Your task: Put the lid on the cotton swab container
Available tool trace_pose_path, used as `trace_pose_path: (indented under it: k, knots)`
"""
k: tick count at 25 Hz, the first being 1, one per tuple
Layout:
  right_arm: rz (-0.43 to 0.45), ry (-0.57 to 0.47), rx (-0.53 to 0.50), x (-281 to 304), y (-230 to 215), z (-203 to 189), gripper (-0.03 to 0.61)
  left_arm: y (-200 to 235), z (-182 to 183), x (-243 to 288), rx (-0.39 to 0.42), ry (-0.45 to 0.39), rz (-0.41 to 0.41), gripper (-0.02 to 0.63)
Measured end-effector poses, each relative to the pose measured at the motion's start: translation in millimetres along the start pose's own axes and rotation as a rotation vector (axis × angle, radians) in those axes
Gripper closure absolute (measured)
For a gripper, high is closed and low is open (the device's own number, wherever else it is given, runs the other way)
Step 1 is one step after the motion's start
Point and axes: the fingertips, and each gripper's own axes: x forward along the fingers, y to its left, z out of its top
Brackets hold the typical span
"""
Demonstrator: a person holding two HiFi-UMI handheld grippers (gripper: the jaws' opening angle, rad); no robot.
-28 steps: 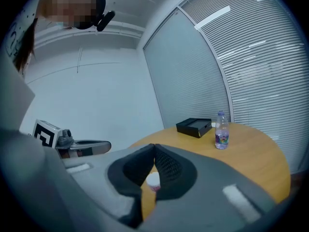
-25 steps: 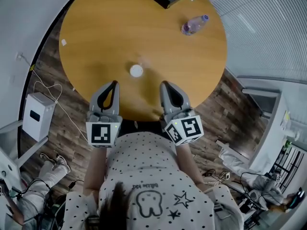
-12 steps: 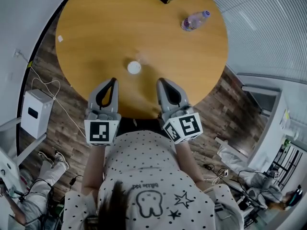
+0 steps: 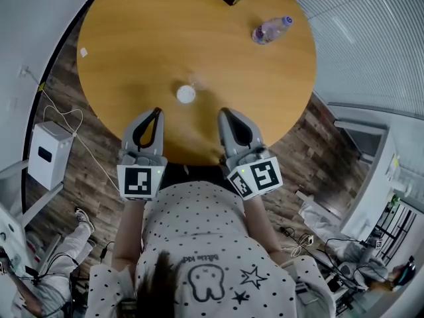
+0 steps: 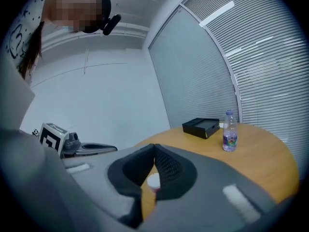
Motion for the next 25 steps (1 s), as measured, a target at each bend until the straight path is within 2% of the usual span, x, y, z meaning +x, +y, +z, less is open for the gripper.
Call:
trace_pose_path:
  k: [2, 3, 4, 5, 7, 15, 20, 25]
  knots:
    - [-0.004, -0.005, -0.009, 2, -4, 2, 0.574, -5, -2, 6, -0.001, 0.023, -0.04, 0.584]
    - [-0.005, -0.007, -0.012, 4, -7, 3, 0.573, -8, -6, 10, 0.001, 0.039, -0.067, 0.496]
    - [-0.004, -0.009, -0.012, 5, -10, 4, 0.559, -12, -10, 15, 0.009, 0.057, -0.095, 0.457]
    - [-0.002, -0.011, -0.012, 7, -13, 4, 0.529, -15, -17, 20, 0.023, 0.076, -0.119, 0.446]
    - [0.004, -0.011, -0.019, 12, -19, 6, 0.529, -21, -31, 31, 0.059, 0.111, -0.159, 0.414]
    - [0.032, 0.036, -0.049, 34, -39, -7, 0.502, -29, -94, 69, 0.146, 0.25, -0.22, 0.367]
    - [0.071, 0.098, -0.034, 50, -46, -30, 0.461, -37, -123, 87, 0.181, 0.306, -0.255, 0.351]
    - [0.133, 0.148, -0.044, 68, -49, -46, 0.454, -38, -146, 104, 0.194, 0.345, -0.255, 0.345]
